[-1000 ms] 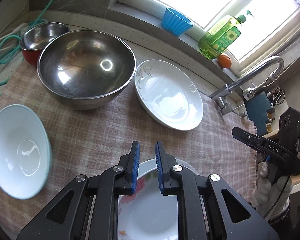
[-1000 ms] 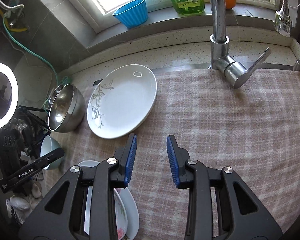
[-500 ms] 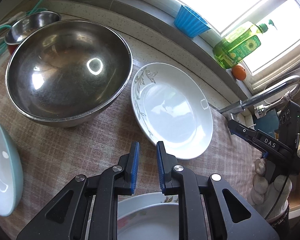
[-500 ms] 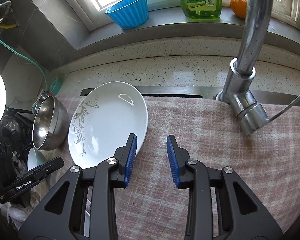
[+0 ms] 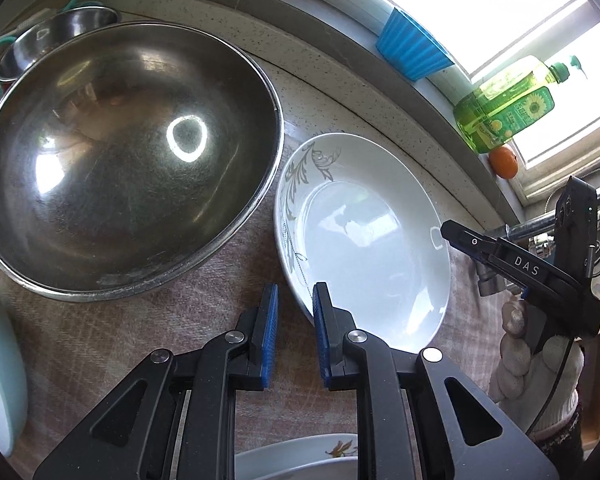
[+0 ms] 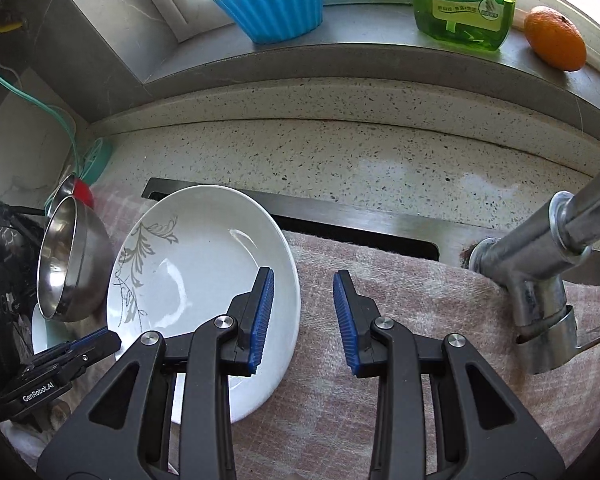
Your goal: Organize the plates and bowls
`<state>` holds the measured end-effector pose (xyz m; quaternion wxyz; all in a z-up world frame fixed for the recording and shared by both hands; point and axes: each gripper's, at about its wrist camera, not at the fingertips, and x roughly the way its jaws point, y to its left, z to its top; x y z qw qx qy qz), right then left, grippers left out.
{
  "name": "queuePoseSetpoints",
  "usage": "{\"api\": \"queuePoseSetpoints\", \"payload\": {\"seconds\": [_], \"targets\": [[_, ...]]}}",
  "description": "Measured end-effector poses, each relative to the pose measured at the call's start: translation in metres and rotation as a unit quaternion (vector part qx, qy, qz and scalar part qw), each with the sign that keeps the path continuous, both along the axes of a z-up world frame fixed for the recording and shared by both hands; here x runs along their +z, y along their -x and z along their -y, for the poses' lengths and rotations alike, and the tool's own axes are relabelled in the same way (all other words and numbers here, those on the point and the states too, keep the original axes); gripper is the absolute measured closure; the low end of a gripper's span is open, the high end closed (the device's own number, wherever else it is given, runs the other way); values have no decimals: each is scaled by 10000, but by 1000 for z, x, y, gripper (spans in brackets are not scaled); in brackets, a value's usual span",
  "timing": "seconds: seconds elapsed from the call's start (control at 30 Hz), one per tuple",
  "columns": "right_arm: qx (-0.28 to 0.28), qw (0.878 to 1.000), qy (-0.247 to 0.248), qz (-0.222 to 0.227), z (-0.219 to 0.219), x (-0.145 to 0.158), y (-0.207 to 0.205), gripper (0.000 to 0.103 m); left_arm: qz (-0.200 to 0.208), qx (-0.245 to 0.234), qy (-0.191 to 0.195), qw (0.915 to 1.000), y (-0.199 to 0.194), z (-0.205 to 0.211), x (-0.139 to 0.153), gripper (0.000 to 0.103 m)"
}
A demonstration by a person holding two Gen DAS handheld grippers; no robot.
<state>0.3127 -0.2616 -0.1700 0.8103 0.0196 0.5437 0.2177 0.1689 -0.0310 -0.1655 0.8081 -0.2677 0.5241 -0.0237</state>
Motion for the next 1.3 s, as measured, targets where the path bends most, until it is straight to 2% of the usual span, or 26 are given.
{"api": "queuePoseSetpoints", "payload": {"seconds": [0.1,0.33,0.5,0.6,0.77,1.3], "targets": [[89,9999,38,-27,-6,-5,-6,71,-19,-3,-11,10000,-3,0,-1,87],[251,9996,81,-84,-14,-13,-14,88,19,-92,-81,9999,-7,2,-2,87],[365,9993,62,-95,-17,-14,-13,94,25,-111,-83,9999,-9,2,-4,88],[411,9990,141,-49,-20,-14,-12,94,33,-141,-125,9998,-9,3,-3,88],[365,9992,-28,-172,-14,-14,-9,94,49,-180,-184,9997,-7,5,-1,88],[123,9994,-262,-179,18,2,35,94,239,-459,-319,9982,13,11,14,88]]}}
